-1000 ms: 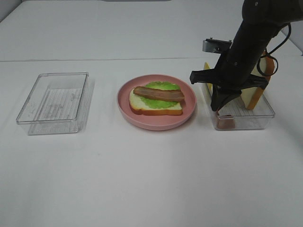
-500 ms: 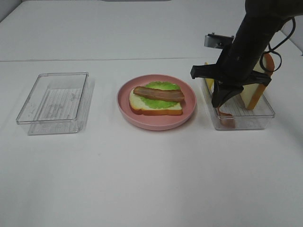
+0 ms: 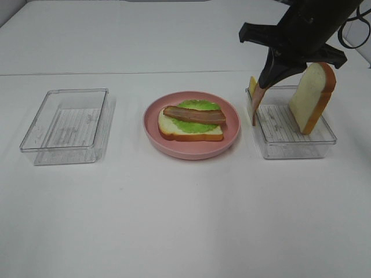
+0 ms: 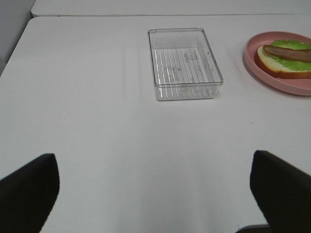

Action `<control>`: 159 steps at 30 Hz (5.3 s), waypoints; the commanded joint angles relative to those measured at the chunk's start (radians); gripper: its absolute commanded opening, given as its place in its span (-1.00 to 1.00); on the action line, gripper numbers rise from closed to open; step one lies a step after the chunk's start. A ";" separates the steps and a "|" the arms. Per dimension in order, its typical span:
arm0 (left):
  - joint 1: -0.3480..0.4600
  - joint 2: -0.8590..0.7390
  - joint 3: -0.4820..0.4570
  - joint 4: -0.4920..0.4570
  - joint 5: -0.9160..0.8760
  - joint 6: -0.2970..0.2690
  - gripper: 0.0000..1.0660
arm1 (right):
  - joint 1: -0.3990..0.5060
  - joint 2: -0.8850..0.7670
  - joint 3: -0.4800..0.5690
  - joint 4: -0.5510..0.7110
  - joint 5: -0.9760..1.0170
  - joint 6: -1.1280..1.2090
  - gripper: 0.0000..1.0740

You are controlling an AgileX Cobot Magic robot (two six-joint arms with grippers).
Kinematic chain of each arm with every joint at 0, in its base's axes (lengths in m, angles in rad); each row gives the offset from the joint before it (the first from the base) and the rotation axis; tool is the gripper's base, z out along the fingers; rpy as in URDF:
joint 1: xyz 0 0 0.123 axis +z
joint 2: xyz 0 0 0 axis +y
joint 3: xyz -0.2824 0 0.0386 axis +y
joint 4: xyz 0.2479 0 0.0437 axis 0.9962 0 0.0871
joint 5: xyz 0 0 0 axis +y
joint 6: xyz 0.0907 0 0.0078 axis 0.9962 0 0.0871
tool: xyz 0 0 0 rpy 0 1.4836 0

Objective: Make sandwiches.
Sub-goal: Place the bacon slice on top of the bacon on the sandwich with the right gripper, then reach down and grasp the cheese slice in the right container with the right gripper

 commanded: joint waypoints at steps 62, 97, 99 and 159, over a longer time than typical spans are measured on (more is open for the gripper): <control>-0.005 -0.022 0.001 -0.002 -0.008 -0.004 0.92 | 0.159 0.419 -0.333 0.191 -0.063 -0.365 -1.00; -0.005 -0.022 0.001 -0.002 -0.008 -0.004 0.92 | 0.159 0.419 -0.334 0.002 -0.111 -0.237 -0.47; -0.005 -0.022 0.001 -0.002 -0.008 -0.004 0.92 | 0.159 0.416 -0.334 -0.001 -0.111 -0.234 -0.12; -0.005 -0.020 0.001 -0.002 -0.008 -0.004 0.92 | -0.004 0.571 -0.735 -0.185 0.303 0.055 0.80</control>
